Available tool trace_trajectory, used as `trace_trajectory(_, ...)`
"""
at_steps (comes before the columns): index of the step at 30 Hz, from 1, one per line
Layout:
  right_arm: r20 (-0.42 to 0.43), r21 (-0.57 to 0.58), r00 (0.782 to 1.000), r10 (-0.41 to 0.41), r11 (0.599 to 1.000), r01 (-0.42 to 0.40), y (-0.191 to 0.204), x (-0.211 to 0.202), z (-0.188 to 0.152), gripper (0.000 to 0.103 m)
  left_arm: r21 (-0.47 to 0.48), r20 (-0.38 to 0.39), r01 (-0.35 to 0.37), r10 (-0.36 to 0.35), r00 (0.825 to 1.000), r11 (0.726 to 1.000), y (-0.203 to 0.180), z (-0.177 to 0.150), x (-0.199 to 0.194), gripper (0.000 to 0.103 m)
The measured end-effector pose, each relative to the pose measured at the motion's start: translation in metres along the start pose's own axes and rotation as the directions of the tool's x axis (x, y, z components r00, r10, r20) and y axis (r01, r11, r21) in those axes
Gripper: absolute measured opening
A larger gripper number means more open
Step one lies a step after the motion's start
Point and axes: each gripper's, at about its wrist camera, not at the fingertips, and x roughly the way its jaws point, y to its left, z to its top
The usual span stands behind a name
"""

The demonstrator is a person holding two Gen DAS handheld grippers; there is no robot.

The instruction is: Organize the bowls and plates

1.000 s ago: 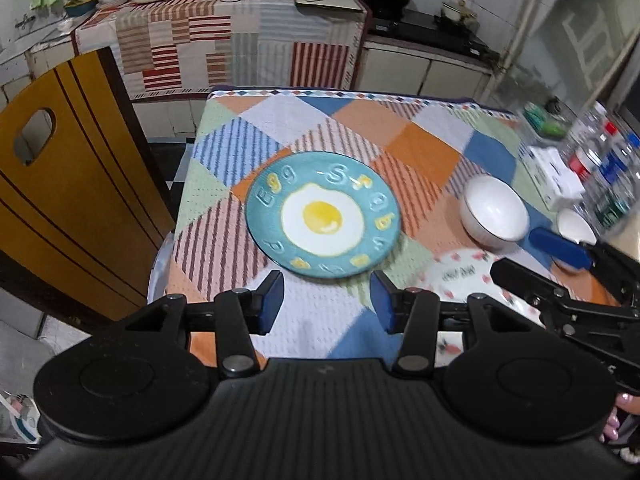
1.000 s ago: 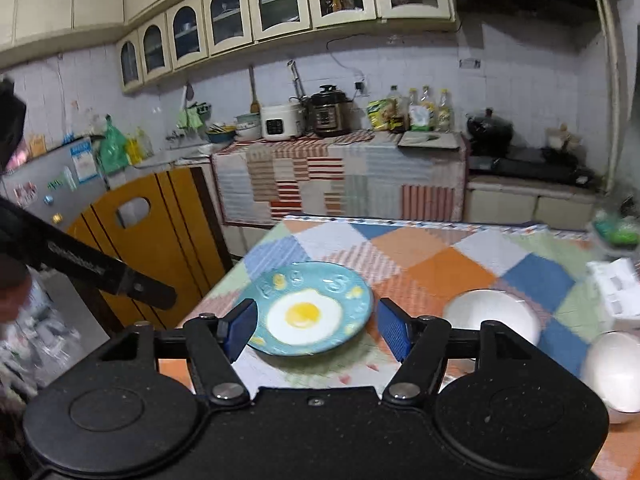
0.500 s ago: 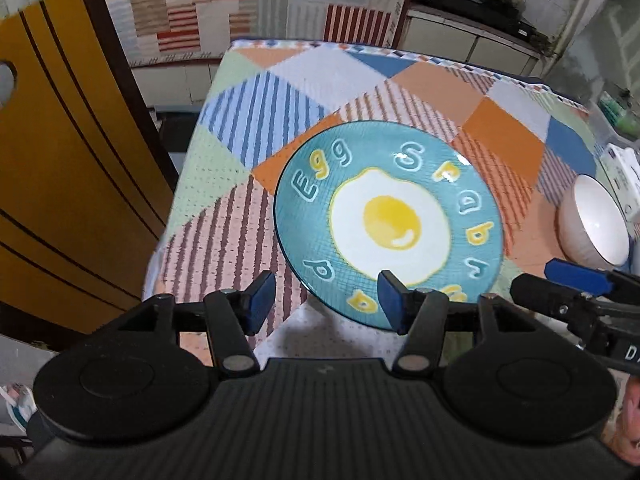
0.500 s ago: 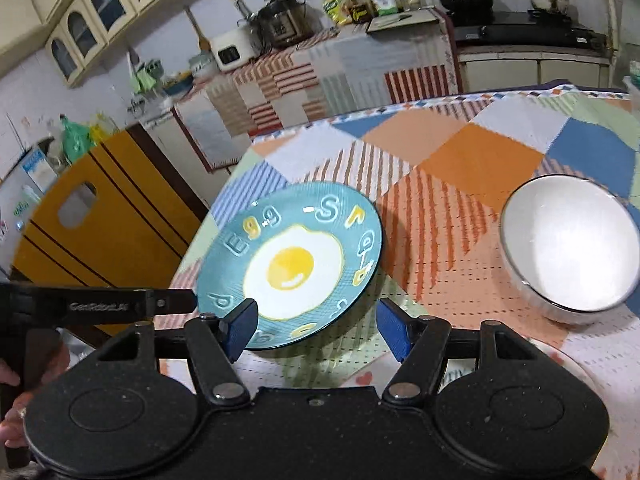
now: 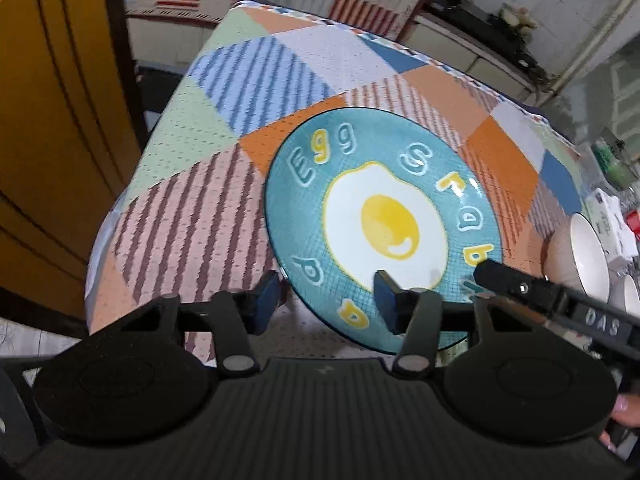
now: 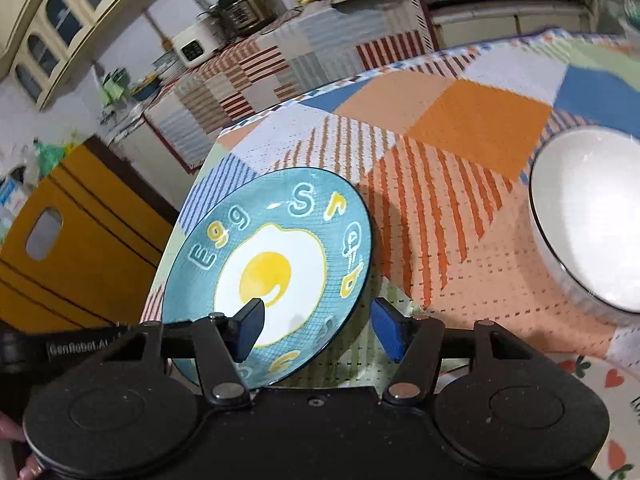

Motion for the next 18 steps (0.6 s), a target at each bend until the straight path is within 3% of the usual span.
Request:
trace_trajectory(3,0.015,0.015,1.000,0.021,1.000,-0.021,-0.004,0.003,0.001,0.062,0.030,0.003,-0.026,0.026,1.000,0.999,0.003,0.000,0.005,0.027)
trace_trajectory(5,0.023,0.014,0.999,0.029,0.999,-0.029,-0.006,0.006,0.000,0.059,0.013,-0.007,-0.026,0.026,1.000,1.000,0.008,0.000,0.008,0.024)
trace_trajectory(9,0.019,0.004,1.000,0.023,1.000,-0.023,-0.008,0.015,-0.003,0.041,-0.081,0.001,0.028,-0.028,1.000,0.996,0.023,-0.001,0.012,0.019)
trace_trajectory(12,-0.017,-0.017,0.999,-0.027,0.999,0.027,-0.006,0.025,-0.004,0.019,-0.113,0.002,0.081,-0.081,0.997,0.990,0.031,-0.001,0.016,0.016)
trace_trajectory(15,-0.024,0.044,0.999,-0.023,0.999,0.024,-0.010,0.026,-0.001,0.018,-0.115,-0.005,0.078,-0.079,0.997,0.990,0.029,0.000,0.017,0.015)
trace_trajectory(18,-0.016,0.033,1.000,-0.022,0.999,0.022,-0.010,0.026,-0.002,0.018,-0.098,-0.001,0.062,-0.062,0.998,0.993,0.025,0.000,0.017,0.016)
